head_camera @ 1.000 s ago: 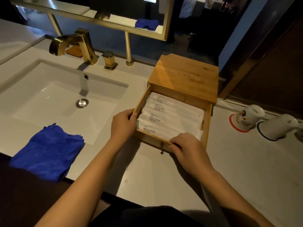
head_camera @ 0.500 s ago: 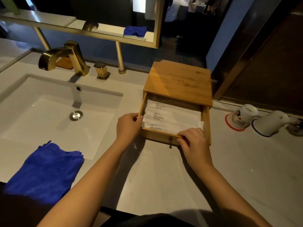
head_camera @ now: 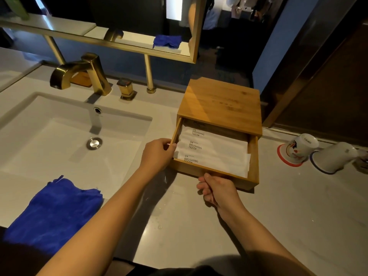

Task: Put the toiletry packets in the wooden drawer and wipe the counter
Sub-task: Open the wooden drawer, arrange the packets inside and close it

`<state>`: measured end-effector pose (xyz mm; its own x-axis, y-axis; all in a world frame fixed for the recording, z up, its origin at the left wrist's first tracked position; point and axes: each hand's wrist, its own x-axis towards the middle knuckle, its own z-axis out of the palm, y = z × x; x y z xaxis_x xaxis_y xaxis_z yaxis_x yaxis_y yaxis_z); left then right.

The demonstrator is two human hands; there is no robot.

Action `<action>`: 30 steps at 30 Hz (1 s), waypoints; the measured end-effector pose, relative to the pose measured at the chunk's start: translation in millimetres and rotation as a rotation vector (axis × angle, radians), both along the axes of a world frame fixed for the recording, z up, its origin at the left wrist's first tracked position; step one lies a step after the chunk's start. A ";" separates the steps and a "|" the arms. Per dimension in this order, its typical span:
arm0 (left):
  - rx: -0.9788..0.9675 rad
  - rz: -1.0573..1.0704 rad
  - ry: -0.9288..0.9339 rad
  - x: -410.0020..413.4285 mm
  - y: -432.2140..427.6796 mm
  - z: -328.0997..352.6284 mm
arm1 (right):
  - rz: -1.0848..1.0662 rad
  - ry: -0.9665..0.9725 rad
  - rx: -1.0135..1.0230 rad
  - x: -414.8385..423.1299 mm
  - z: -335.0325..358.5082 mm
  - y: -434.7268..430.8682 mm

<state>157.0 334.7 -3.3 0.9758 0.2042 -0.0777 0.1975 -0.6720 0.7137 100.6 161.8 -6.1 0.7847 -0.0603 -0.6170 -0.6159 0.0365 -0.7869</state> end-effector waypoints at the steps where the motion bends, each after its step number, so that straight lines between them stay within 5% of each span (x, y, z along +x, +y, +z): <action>1: 0.081 -0.049 -0.006 4.2 1.4 -0.1 | -0.025 0.011 0.038 -0.7 0.1 0.8; 5: 0.386 -0.295 -0.209 47.7 0.1 10.5 | -0.057 0.032 0.059 -0.1 0.1 1.5; 11: 0.715 -0.584 -0.077 123.5 -13.1 24.7 | -0.025 -0.020 -0.001 6.2 -0.1 -5.6; 30: 0.659 -0.609 -0.112 126.2 -19.9 14.4 | -0.019 -0.128 -0.198 88.5 0.3 -12.5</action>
